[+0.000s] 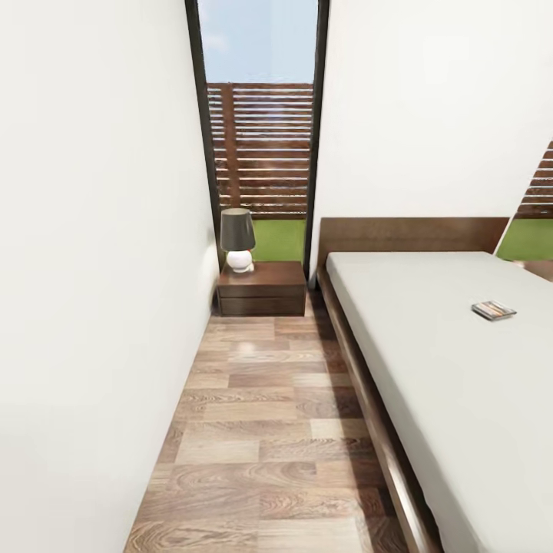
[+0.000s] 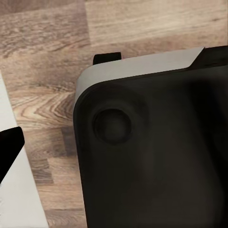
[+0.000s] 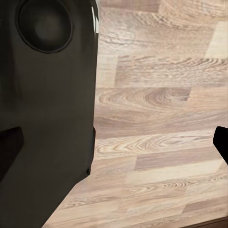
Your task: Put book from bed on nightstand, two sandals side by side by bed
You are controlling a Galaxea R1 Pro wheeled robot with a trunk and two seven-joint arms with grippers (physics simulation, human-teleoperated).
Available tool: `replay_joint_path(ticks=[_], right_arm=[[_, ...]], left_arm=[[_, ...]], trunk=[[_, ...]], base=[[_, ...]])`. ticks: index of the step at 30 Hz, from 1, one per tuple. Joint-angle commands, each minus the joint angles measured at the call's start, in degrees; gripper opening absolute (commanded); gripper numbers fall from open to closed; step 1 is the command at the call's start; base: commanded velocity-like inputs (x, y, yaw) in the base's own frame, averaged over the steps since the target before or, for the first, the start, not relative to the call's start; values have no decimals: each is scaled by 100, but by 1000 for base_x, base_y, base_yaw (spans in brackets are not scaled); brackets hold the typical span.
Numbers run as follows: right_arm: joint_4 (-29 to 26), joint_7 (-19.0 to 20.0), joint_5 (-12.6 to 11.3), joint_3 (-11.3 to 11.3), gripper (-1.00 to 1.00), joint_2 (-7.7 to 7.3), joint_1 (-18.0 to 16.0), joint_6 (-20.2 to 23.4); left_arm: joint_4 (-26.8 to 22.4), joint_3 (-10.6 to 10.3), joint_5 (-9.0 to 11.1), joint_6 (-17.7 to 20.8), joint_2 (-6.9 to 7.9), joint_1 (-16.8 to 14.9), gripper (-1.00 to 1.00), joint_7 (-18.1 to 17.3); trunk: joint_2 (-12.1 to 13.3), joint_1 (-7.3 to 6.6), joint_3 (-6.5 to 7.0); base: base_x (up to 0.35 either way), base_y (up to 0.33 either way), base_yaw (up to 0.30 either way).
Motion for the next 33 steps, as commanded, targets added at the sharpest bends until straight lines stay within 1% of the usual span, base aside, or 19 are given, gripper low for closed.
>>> replay_joint_path(ticks=[1,33], right_arm=[[7,-19,-5,47,100,2,-6,26],[7,-18,-5,41,100,0,-6,26]], left_arm=[[4,-50,50,-20,0,-4,100,24],[4,-50,50,-20,0,-4,100,24]], trunk=[[-2,0,-5],[-2,0,-5]], base=[[93,0,0],[75,0,0]])
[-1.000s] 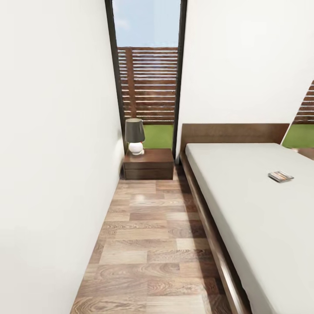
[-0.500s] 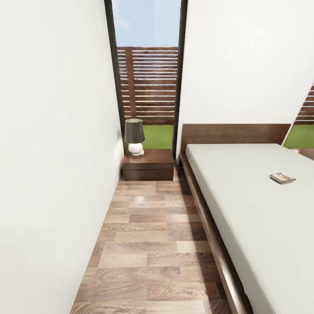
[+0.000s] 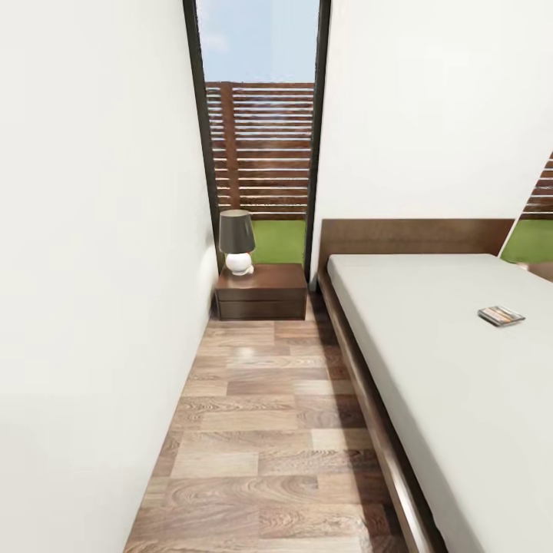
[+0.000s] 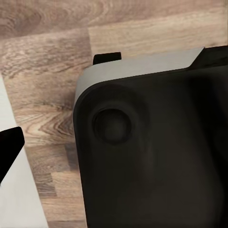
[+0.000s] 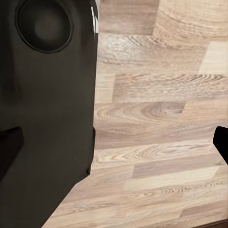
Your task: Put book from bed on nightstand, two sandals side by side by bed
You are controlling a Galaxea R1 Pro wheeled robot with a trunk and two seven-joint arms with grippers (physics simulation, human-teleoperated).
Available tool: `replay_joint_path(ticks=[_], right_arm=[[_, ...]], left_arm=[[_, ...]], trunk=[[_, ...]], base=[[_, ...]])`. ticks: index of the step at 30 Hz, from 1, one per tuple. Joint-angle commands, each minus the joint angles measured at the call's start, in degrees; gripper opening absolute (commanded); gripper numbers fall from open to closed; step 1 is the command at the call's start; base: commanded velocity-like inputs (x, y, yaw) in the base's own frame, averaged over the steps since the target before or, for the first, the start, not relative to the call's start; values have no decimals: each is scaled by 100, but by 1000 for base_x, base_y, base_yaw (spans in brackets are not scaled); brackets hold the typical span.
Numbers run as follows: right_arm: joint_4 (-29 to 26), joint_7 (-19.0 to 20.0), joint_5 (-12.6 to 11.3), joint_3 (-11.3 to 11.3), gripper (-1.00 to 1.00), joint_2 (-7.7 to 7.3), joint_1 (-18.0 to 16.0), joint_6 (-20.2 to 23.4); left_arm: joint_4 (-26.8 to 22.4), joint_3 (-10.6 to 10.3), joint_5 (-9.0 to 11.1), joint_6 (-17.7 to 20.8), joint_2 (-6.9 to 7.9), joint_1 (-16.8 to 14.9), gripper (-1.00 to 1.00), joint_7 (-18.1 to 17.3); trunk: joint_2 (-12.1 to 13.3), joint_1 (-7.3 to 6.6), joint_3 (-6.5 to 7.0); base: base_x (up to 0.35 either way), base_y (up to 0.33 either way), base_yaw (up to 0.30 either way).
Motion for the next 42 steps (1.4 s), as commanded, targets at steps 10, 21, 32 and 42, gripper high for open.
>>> replay_joint_path(ticks=[10,21,32,42], right_arm=[[7,-20,-5,46,100,2,-6,26],[7,-19,-5,47,100,2,-6,26],[7,-21,-5,46,100,2,-6,26],[7,-25,-5,46,100,2,-6,26]], left_arm=[[4,-50,50,-20,-1,-4,100,25],[4,-50,50,-20,0,-4,100,25],[4,-50,50,-20,-3,-4,100,25],[4,-50,50,-18,-2,-4,100,25]], trunk=[[-2,0,-5],[-2,0,-5],[-2,0,-5],[-2,0,-5]], base=[[91,0,0],[104,0,0],[109,0,0],[121,0,0]])
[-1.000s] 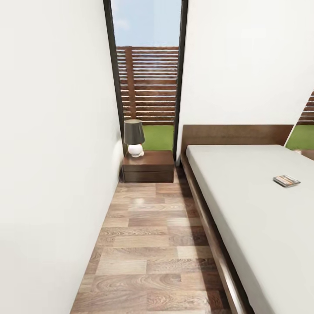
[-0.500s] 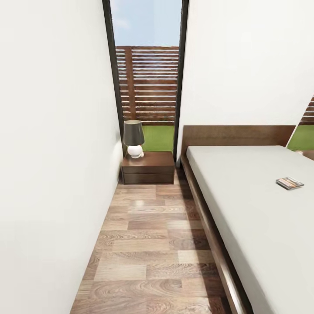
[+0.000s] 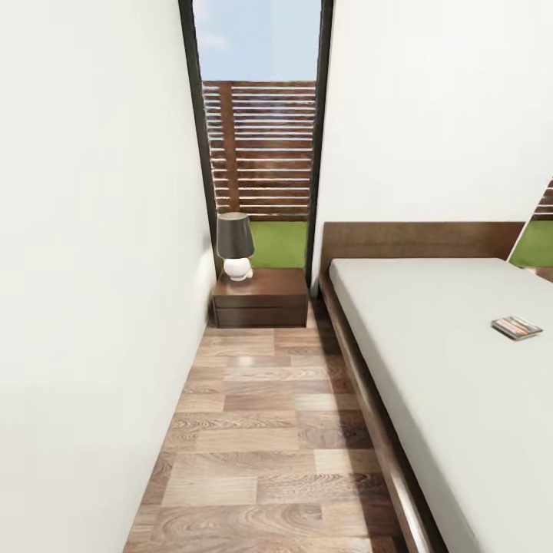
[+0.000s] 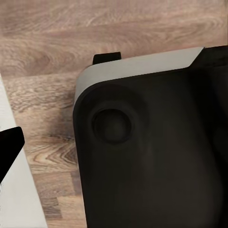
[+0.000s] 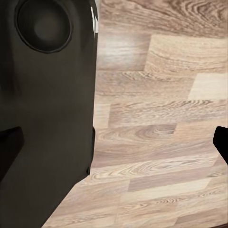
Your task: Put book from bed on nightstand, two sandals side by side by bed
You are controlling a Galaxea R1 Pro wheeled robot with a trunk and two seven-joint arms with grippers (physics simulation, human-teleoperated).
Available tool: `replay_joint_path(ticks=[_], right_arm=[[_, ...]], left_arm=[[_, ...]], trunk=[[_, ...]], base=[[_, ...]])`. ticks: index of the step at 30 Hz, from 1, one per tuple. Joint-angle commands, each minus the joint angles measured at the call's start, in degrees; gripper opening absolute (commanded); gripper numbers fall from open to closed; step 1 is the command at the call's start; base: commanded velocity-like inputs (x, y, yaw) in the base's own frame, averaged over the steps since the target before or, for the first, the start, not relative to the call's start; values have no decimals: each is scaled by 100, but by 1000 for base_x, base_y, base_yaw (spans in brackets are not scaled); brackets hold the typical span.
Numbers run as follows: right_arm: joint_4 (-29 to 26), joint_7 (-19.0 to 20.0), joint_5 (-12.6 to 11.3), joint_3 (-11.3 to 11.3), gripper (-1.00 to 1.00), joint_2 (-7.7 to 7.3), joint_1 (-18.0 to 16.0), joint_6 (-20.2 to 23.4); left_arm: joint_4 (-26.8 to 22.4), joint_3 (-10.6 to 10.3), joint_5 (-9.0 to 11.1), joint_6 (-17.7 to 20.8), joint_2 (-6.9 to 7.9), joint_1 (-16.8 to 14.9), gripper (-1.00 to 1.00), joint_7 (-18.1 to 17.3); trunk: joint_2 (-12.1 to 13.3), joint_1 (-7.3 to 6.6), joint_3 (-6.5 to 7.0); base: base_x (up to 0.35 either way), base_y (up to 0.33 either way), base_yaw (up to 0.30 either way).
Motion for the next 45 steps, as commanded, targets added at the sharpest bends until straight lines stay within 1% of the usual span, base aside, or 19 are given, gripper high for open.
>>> replay_joint_path(ticks=[1,24,45], right_arm=[[7,-18,-5,47,100,2,-6,26],[7,-17,-5,47,100,2,-6,26],[7,-17,-5,47,100,2,-6,26]], left_arm=[[4,-50,50,-21,0,-4,100,24],[4,-50,50,-23,0,-4,100,24],[4,-50,50,-23,0,-4,100,24]], trunk=[[-2,1,-5],[-2,1,-5],[-2,1,-5]], base=[[128,0,0],[130,0,0],[98,0,0]])
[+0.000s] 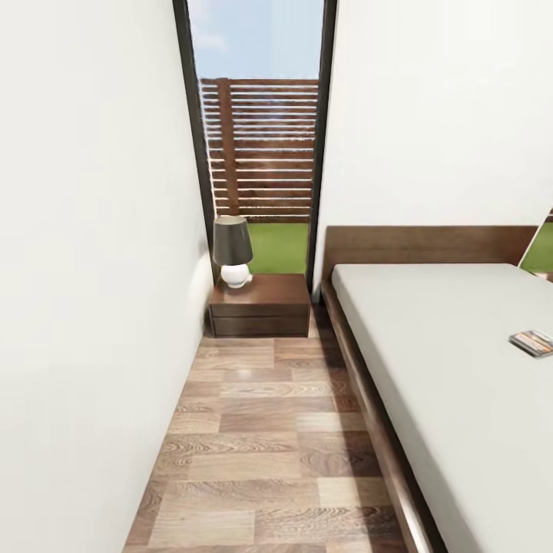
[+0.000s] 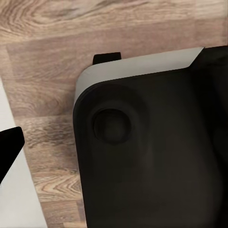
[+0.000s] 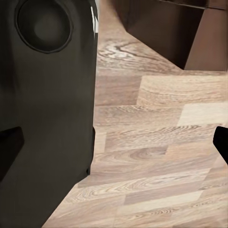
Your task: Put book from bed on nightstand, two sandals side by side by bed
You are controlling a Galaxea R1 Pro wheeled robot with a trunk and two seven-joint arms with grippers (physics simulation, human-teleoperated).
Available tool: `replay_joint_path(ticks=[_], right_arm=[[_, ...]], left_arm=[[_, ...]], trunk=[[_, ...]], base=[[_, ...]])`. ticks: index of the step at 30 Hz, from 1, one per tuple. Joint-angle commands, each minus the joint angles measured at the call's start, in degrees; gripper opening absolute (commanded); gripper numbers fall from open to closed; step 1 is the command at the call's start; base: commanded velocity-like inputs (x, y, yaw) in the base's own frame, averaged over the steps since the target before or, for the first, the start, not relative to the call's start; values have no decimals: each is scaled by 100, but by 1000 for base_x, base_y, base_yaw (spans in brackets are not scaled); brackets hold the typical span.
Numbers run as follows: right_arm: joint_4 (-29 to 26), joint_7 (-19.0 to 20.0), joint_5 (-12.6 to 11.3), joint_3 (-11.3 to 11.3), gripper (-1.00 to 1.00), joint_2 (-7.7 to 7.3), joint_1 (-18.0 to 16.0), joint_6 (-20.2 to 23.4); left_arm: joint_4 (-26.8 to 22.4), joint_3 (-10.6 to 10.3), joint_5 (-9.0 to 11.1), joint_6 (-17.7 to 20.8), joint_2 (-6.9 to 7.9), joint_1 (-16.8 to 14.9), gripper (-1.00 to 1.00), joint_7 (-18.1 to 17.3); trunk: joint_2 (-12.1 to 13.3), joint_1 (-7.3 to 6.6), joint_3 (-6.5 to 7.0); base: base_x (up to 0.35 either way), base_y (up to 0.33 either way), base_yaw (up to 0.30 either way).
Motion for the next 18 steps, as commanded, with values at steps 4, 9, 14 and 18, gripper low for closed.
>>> replay_joint_path(ticks=[4,9,14,18], right_arm=[[7,-20,-5,47,100,2,-6,26],[7,-20,-5,47,100,2,-6,26],[7,-20,-5,47,100,2,-6,26],[7,-20,-5,47,100,2,-6,26]], left_arm=[[4,-50,50,-21,0,-4,100,24],[4,-50,49,-21,-2,-4,100,24],[4,-50,50,-21,0,-4,100,24],[4,-50,50,-21,1,-4,100,24]], trunk=[[-2,0,-5],[-2,0,-5],[-2,0,-5],[-2,0,-5]], base=[[92,0,0],[92,0,0],[91,0,0],[91,0,0]])
